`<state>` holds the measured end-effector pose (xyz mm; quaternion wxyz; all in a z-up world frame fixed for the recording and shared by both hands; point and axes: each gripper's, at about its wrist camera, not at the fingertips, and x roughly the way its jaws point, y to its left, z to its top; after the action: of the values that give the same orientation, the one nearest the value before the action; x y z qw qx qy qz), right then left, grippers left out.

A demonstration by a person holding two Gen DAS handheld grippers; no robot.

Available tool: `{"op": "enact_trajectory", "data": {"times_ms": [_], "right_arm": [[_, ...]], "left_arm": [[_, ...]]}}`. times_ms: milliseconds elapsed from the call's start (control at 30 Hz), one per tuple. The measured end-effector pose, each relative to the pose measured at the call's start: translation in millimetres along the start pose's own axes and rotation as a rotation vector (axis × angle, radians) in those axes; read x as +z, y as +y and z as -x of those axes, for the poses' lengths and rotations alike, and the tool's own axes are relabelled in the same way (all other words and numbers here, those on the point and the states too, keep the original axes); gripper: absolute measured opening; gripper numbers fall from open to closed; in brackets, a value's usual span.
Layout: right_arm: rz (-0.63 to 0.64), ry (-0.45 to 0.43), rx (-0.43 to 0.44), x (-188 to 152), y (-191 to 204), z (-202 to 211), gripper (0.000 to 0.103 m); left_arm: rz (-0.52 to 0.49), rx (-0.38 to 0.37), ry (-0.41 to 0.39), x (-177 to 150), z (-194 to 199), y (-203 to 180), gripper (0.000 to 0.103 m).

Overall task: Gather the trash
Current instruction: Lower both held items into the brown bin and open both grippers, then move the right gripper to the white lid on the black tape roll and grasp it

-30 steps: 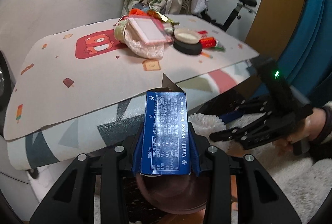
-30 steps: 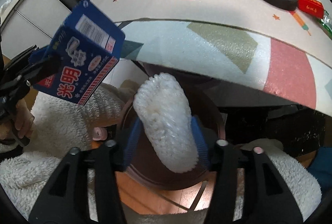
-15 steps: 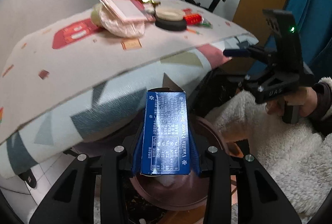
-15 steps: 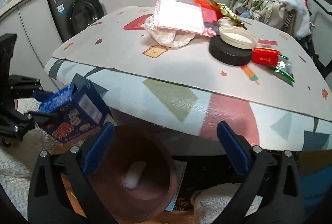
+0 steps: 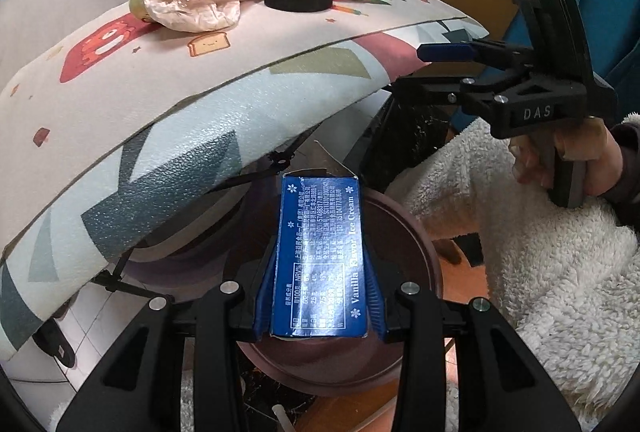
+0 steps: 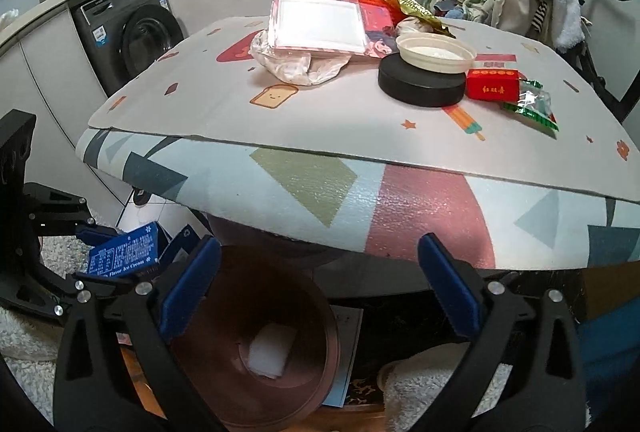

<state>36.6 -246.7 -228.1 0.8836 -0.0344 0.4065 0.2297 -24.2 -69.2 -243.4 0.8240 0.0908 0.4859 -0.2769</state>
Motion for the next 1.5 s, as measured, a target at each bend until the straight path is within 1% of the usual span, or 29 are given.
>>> {"op": "enact_trajectory", "data": {"times_ms": [33,67,100,200,300,367,433,533,733,967,1267,1333,1400,1433,1500], "right_arm": [[-0.001,0.000,0.000,0.0,-0.1,0.0,0.097],[-0.003,0.000,0.001,0.0,-0.3,-0.1,0.097],[-0.004,0.001,0.001,0.0,-0.1,-0.3,0.097],[-0.002,0.003,-0.001,-0.4,0.1,-0.7,0.097],[-0.001,0.003,-0.002,-0.1,0.1,-0.8,0.097],[-0.003,0.004,-0.004,-0.1,0.0,-0.9,0.097],[-0.005,0.005,-0.005,0.0,-0.3,-1.0,0.097],[-0.004,0.004,-0.008,0.0,-0.2,-1.0,0.097],[0.000,-0.006,-0.013,0.6,0.7,1.1,0.097],[-0.006,-0.024,-0.025,0.6,-0.9,4.6,0.097],[-0.015,-0.032,-0.048,1.4,-2.4,6.4,0.097],[-0.028,-0.040,-0.058,4.0,-4.8,8.3,0.097],[-0.051,-0.071,-0.070,8.3,-9.2,14.2,0.097],[-0.058,-0.083,-0.077,10.2,-11.4,16.3,0.097],[-0.076,-0.101,-0.088,16.7,-17.8,20.4,0.097]], "left_arm": [[-0.002,0.000,0.003,0.2,-0.8,-0.5,0.039],[-0.004,0.008,0.005,0.4,-1.2,-1.0,0.045],[-0.004,0.014,0.002,0.5,-0.4,-1.0,0.056],[0.009,0.060,-0.048,0.9,8.0,0.6,0.072],[0.030,0.130,-0.086,1.9,15.4,4.2,0.081],[0.051,0.176,-0.110,2.9,19.8,8.3,0.084],[0.070,0.207,-0.131,3.4,24.3,12.7,0.085],[0.102,0.232,-0.160,3.3,31.3,19.8,0.086],[0.172,0.259,-0.203,3.4,40.6,32.7,0.086],[0.209,0.242,-0.198,4.2,37.7,40.1,0.087],[0.219,0.261,-0.203,4.0,38.1,41.5,0.087],[0.225,0.272,-0.213,4.9,41.1,42.1,0.089],[0.233,0.284,-0.243,6.7,47.9,42.8,0.094],[0.238,0.289,-0.262,8.6,51.8,43.7,0.095],[0.238,0.321,-0.283,14.3,56.9,45.3,0.097]]}}
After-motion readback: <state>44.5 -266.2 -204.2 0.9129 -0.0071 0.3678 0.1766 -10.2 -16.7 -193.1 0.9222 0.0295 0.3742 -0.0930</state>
